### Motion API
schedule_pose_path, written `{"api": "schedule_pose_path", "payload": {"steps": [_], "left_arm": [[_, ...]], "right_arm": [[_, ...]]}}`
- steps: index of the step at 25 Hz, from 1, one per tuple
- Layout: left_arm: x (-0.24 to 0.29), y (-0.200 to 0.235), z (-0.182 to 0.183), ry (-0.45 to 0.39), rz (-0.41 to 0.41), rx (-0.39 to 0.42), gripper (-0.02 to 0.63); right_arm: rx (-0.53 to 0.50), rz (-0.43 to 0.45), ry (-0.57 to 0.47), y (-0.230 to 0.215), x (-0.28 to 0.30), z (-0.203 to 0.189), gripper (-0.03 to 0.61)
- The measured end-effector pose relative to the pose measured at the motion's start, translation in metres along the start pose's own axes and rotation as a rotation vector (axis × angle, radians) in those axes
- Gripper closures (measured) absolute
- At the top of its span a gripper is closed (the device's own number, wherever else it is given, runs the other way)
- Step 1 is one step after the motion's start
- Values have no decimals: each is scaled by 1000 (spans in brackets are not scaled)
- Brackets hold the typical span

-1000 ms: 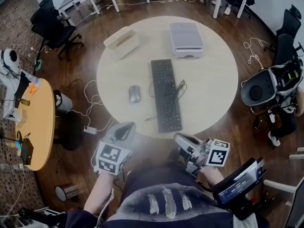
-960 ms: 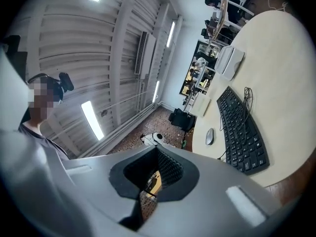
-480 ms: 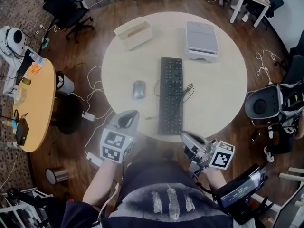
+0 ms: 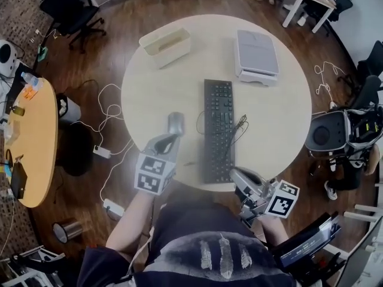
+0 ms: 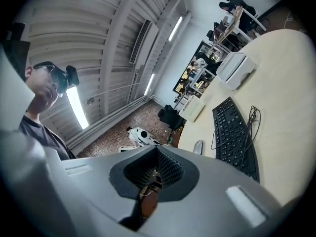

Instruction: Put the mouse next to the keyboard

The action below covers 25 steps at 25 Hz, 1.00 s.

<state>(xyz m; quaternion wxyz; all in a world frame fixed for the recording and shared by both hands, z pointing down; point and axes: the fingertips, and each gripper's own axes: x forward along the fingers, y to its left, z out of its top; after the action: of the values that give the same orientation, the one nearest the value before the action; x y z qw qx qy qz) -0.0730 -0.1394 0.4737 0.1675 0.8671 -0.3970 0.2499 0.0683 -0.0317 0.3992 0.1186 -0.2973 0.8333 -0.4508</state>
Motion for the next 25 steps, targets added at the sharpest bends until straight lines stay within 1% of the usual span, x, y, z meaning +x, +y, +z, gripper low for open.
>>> {"api": "schedule_pose_path", "payload": {"steps": [3,5,6,7,8,9,10,11,13,19,23,25], "left_arm": [[20,20,-9,38,-19,0,598],[34,27,-18,82,-57,-14,594],[41,31,-23,108,-73,-25,578],[48,35,-29,134,-78,-40,520],[54,40,-35,159,-73,-56,400],[59,45,-40,177,-60,-75,231],[64,51,-43,187,-45,-92,136],[69,56,-46,192,-34,-105,123],[80,60,-51,210,-35,-116,123],[111,66,-74,291,-34,-109,123],[128,71,-78,281,-26,-85,123],[135,72,-87,296,-19,-80,124]], "right_arm": [[4,-20,-1,-2,20,4,580],[15,-45,-4,-4,28,5,580],[18,-57,-3,-6,32,5,580],[20,-67,-1,-8,36,5,580],[22,-75,1,-9,39,4,580],[23,-81,3,-9,43,4,580],[25,-86,3,-10,45,5,580],[25,-92,3,-11,48,6,580],[24,-108,3,-13,49,8,580],[29,-149,25,-18,58,9,580],[35,-165,39,-22,62,7,580],[40,-176,42,-23,61,5,580]]}}
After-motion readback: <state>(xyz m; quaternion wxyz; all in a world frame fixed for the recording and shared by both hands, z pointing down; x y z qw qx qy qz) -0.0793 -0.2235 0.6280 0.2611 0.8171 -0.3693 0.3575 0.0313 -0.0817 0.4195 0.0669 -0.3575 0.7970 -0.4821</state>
